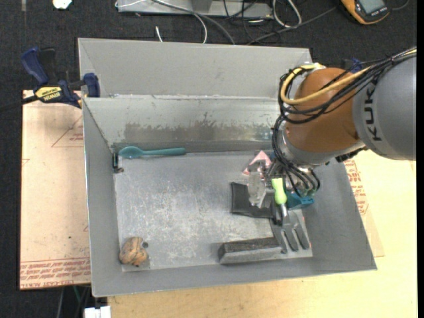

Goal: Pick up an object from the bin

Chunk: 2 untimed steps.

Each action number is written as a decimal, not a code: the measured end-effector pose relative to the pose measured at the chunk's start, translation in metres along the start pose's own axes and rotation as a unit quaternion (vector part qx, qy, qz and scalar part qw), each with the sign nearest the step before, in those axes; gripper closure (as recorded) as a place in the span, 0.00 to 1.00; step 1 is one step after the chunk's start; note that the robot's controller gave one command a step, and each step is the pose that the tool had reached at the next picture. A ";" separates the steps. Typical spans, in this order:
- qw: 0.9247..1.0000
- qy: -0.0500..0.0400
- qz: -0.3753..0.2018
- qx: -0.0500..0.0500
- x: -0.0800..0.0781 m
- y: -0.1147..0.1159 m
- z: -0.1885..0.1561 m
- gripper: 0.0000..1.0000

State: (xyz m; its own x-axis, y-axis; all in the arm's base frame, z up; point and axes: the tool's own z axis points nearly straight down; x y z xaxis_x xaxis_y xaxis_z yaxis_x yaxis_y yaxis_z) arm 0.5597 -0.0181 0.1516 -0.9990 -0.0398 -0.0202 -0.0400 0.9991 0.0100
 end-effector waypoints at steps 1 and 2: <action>0.999 -0.005 -0.042 0.000 -0.004 -0.006 0.062 1.00; 0.999 -0.006 -0.034 0.002 0.002 -0.003 0.091 1.00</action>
Offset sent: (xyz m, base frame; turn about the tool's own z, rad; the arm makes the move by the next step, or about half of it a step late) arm -0.0136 0.0113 -0.0566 -0.0388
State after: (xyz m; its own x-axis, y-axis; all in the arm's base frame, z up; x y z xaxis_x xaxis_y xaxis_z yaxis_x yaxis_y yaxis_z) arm 0.5599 -0.0200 0.0609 -0.9937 -0.1071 -0.0327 -0.1073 0.9942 0.0048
